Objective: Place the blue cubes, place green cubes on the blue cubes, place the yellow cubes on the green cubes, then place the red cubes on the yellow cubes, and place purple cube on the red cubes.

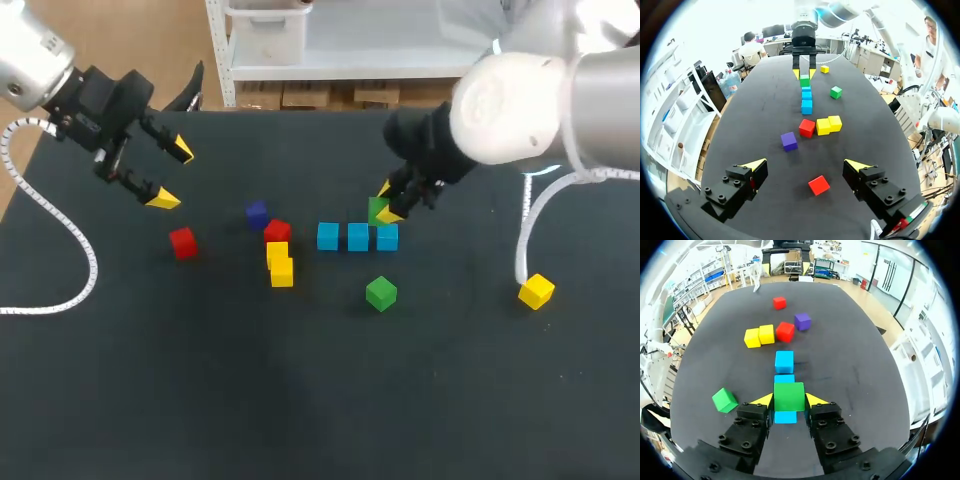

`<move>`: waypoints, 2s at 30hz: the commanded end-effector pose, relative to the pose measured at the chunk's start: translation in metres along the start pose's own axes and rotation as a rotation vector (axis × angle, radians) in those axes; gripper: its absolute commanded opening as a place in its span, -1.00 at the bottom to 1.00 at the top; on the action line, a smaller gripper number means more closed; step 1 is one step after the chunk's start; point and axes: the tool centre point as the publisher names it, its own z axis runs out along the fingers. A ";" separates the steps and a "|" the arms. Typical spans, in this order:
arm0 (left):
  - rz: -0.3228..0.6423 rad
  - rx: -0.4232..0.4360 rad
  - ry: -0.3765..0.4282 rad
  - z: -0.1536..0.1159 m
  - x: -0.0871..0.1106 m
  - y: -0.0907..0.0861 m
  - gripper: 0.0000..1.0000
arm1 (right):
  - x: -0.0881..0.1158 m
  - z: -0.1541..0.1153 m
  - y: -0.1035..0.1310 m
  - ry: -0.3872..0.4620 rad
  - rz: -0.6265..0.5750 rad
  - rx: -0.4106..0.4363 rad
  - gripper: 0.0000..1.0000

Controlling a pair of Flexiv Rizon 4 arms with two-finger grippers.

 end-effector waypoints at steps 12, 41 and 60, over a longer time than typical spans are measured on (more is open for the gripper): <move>0.004 0.000 -0.003 0.000 0.001 0.001 1.00 | 0.003 0.008 0.008 0.031 0.031 0.007 -1.00; 0.004 0.000 -0.003 0.000 0.001 0.001 1.00 | 0.005 0.016 0.004 0.038 0.033 -0.001 -0.89; 0.004 0.000 -0.003 0.000 0.001 0.001 1.00 | 0.006 0.014 0.005 0.039 0.032 -0.009 0.25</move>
